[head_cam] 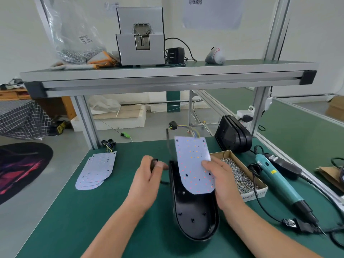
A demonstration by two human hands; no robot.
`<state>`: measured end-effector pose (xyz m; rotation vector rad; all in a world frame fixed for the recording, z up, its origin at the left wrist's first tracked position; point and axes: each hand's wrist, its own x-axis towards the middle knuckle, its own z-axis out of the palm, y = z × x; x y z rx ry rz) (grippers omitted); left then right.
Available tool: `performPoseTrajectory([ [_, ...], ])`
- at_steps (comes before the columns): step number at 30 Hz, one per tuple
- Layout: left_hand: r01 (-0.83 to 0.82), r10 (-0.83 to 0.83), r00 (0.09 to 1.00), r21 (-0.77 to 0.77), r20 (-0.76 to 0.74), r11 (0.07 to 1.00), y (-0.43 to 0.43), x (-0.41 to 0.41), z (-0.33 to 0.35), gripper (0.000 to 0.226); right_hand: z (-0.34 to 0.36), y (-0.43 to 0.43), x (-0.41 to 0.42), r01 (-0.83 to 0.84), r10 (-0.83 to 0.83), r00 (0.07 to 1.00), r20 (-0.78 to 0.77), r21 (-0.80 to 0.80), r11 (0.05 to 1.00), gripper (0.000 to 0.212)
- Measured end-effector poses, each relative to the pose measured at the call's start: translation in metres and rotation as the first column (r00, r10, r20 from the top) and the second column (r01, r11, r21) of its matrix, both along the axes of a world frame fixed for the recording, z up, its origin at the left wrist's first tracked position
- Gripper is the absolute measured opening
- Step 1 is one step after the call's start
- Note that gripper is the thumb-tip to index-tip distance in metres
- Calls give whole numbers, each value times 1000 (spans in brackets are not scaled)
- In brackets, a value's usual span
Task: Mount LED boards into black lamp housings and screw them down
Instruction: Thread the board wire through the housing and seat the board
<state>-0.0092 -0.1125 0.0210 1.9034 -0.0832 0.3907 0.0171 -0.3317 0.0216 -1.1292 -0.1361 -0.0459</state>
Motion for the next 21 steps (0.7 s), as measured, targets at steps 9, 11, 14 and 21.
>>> performPoseTrajectory([
  [9,244,-224,951,73,-213,967,-18,0,-8,20,10,-5,-3,69,-68,997,-33,59,996,29],
  [11,202,-190,963,45,-190,978,-17,2,-6,21,10,-4,-6,43,-40,999,-32,77,996,30],
  [14,201,-187,966,61,-181,978,-19,0,-2,22,8,-1,-9,1,-1,1000,0,71,997,21],
  [21,151,-96,984,423,-148,893,-19,-8,8,27,9,-2,-8,54,-57,998,29,90,994,18],
])
